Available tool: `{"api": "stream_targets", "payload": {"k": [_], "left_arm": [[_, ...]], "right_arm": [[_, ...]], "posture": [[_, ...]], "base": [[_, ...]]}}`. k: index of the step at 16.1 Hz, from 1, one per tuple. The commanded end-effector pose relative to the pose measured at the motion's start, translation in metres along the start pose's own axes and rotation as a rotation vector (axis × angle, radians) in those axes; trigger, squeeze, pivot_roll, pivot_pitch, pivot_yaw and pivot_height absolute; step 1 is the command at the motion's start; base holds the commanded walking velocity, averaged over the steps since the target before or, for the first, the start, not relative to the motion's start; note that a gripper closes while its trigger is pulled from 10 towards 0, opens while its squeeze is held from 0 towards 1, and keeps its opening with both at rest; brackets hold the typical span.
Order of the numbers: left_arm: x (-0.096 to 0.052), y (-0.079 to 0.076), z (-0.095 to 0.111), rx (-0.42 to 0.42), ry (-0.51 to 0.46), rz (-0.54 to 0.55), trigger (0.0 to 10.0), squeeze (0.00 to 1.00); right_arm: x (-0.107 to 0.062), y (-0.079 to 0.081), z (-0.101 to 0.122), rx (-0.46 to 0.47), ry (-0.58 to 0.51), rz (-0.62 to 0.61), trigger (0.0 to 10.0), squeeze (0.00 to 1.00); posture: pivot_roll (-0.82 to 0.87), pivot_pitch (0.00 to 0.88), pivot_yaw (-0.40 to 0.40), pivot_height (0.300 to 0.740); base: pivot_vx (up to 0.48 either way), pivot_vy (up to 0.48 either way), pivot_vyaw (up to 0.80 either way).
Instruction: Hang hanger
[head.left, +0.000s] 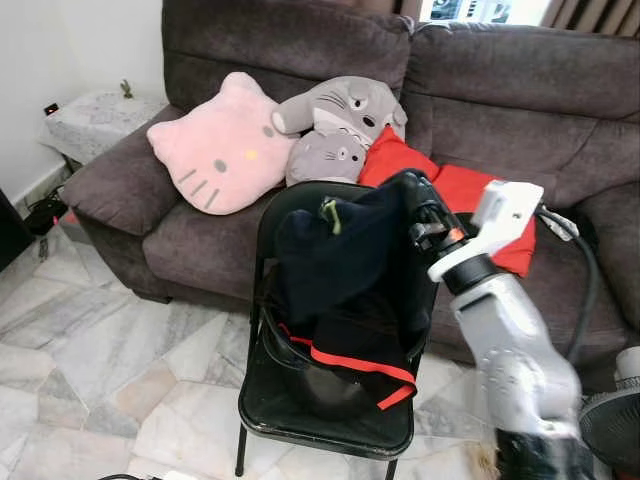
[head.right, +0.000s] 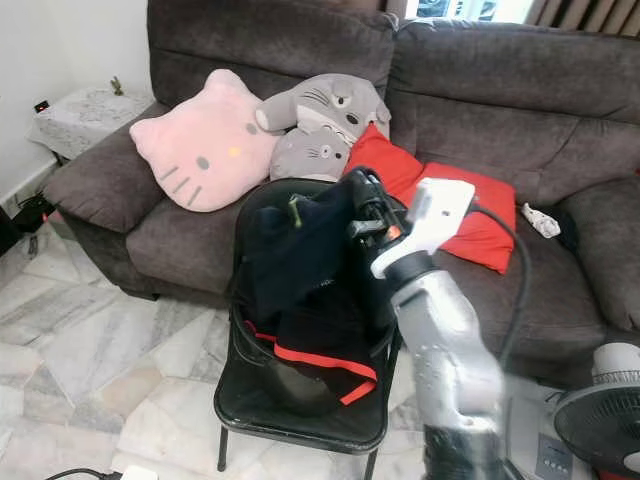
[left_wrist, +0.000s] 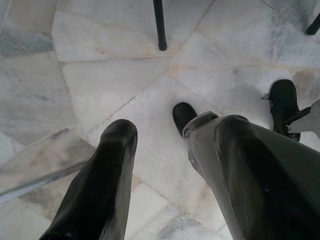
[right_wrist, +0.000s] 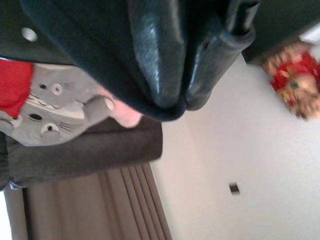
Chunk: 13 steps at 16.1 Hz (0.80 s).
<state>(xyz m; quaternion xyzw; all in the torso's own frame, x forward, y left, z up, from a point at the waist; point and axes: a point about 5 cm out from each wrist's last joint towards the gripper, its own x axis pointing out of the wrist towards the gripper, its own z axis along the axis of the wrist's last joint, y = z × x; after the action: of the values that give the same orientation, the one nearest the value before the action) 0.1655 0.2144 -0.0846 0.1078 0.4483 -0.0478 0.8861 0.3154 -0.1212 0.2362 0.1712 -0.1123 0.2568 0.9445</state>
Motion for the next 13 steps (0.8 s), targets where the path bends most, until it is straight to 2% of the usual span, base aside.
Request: {"api": "stream_targets", "payload": {"k": [1, 3, 5, 7, 9, 11, 12, 13], "left_arm": [[-0.002, -0.001, -0.009, -0.003, 0.043, -0.004, 10.0, 0.00], [-0.001, -0.002, -0.008, -0.002, 0.044, -0.004, 10.0, 0.00], [-0.001, -0.002, -0.008, -0.004, 0.045, -0.003, 10.0, 0.00], [-0.001, -0.001, -0.009, -0.007, 0.050, -0.002, 10.0, 0.00], [-0.002, -0.001, -0.010, -0.009, 0.055, 0.000, 10.0, 0.00], [-0.002, 0.000, -0.011, -0.011, 0.058, 0.003, 10.0, 0.00], [-0.002, 0.000, -0.011, -0.011, 0.058, 0.003, 10.0, 0.00], [-0.002, -0.001, -0.010, -0.010, 0.055, 0.001, 10.0, 0.00]], "right_arm": [[-0.004, 0.004, -0.002, -0.015, 0.046, 0.005, 10.0, 0.00], [-0.026, 0.001, -0.029, -0.129, 0.297, -0.023, 10.0, 0.00], [-0.043, 0.004, -0.045, -0.180, 0.431, 0.024, 10.0, 0.00], [-0.055, -0.008, -0.064, -0.247, 0.576, -0.015, 10.0, 0.00], [-0.059, -0.014, -0.071, -0.263, 0.618, -0.052, 10.0, 0.00], [-0.060, -0.015, -0.074, -0.217, 0.628, -0.058, 10.0, 0.00], [-0.060, -0.010, -0.075, -0.222, 0.634, 0.011, 10.0, 0.00], [-0.062, -0.007, -0.076, -0.278, 0.653, 0.096, 10.0, 0.00]], "posture": [[-0.11, 0.076, -0.026, 0.740], [-0.12, 0.075, -0.026, 0.740], [-0.12, 0.075, -0.028, 0.740], [-0.12, 0.073, -0.029, 0.740], [-0.12, 0.075, -0.029, 0.740], [-0.12, 0.078, -0.029, 0.740], [-0.12, 0.080, -0.028, 0.740], [-0.12, 0.080, -0.028, 0.740]], "base": [[0.000, 0.000, 0.00], [0.000, 0.000, 0.00], [0.000, 0.000, 0.00], [0.000, 0.000, 0.00], [0.000, 0.000, 0.00], [0.000, 0.000, 0.00], [0.000, 0.000, 0.00], [0.000, 0.000, 0.00]]}}
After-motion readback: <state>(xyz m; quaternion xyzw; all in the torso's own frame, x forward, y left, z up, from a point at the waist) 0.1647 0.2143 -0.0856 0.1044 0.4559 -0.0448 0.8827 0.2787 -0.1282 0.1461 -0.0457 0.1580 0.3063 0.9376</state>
